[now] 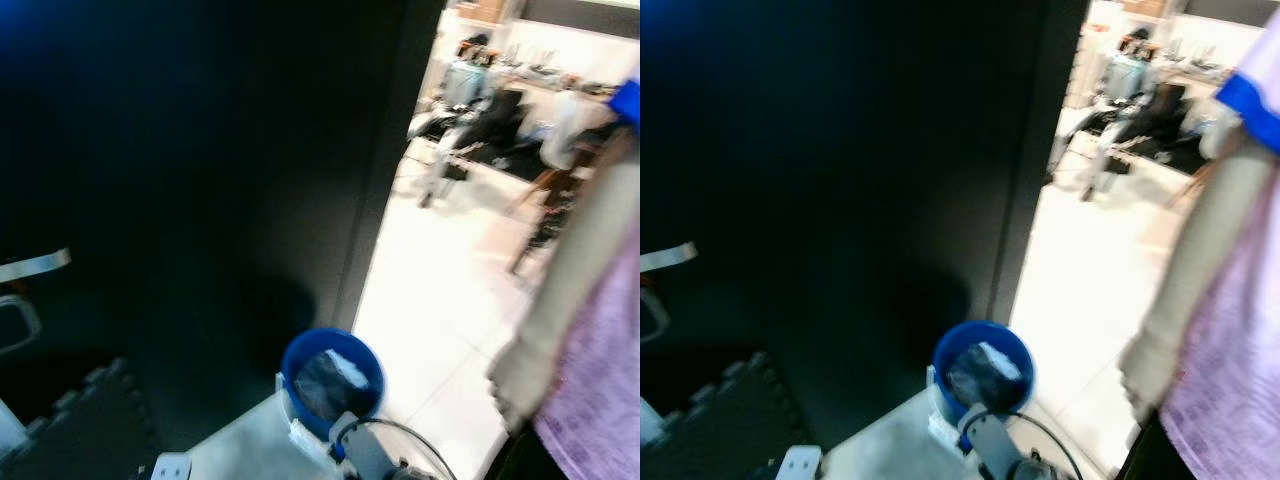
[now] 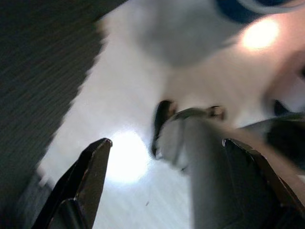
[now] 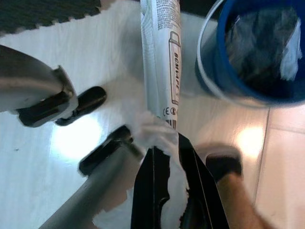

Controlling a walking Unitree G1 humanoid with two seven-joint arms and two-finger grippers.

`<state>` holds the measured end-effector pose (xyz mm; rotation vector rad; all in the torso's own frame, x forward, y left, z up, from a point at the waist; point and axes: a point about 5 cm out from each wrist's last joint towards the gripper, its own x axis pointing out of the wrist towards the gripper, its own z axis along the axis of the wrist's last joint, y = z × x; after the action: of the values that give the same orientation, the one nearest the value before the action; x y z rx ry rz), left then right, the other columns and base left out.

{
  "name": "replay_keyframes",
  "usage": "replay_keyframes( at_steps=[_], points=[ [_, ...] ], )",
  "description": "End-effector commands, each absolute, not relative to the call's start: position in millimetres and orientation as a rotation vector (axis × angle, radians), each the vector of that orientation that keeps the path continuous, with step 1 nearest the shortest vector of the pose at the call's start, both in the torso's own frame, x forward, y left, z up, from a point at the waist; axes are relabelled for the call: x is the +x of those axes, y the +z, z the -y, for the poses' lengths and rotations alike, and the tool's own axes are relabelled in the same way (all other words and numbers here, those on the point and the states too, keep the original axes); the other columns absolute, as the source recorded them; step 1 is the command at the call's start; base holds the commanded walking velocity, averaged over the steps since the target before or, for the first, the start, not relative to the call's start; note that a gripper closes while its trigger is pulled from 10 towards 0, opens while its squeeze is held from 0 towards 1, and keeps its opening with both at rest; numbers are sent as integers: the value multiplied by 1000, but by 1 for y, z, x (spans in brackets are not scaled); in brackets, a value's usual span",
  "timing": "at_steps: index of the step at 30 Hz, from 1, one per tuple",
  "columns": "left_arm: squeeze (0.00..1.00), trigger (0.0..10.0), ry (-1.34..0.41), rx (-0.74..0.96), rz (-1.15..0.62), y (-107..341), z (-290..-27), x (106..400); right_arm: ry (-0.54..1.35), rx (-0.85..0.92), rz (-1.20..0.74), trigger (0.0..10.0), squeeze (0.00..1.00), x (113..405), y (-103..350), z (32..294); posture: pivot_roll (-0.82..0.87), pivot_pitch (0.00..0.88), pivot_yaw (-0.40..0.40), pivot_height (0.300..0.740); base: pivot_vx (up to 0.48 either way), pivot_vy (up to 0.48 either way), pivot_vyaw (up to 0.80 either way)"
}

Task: Clean up the room

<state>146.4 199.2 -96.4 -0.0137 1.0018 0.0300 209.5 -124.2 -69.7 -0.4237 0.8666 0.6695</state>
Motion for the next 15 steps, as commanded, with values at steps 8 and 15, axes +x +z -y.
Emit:
replay_keyframes(
  at_steps=[8, 15],
  points=[
    [0, 10000, 26, -20, -995, -96, -197, 149, 578, -501, -860, 10000, 0, 218, -67, 134, 103, 0, -121, 740, 0, 0, 0],
    [0, 10000, -34, -13, -949, -91, -192, 159, 495, -494, -864, 10000, 0, 221, -66, 141, 105, 0, -122, 740, 160, 0, 0]
  ],
)
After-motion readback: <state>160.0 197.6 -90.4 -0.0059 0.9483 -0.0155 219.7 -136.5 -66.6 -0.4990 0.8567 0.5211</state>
